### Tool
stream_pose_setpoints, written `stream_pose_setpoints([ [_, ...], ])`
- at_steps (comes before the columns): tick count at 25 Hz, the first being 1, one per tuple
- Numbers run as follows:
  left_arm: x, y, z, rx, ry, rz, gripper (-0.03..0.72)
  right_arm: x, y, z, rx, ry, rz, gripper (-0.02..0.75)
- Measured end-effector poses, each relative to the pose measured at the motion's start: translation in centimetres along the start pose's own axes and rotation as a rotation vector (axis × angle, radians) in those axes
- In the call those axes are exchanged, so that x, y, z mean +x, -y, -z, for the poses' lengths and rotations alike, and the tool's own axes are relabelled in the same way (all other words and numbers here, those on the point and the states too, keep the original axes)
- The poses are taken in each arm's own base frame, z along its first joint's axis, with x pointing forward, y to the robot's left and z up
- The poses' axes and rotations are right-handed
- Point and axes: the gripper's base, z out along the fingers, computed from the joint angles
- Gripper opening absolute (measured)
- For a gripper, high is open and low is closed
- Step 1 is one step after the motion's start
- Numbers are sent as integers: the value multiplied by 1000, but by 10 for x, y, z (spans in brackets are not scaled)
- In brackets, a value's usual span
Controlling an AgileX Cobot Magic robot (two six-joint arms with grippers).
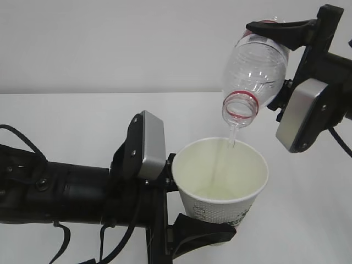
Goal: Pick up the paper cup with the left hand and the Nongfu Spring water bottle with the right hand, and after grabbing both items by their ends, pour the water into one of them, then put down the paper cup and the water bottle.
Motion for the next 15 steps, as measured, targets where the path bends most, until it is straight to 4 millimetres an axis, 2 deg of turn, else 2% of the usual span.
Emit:
stream_pose_setpoints([
  [15,2,3,0,32,-17,-27,545,0,0,0,2,-4,-2,526],
])
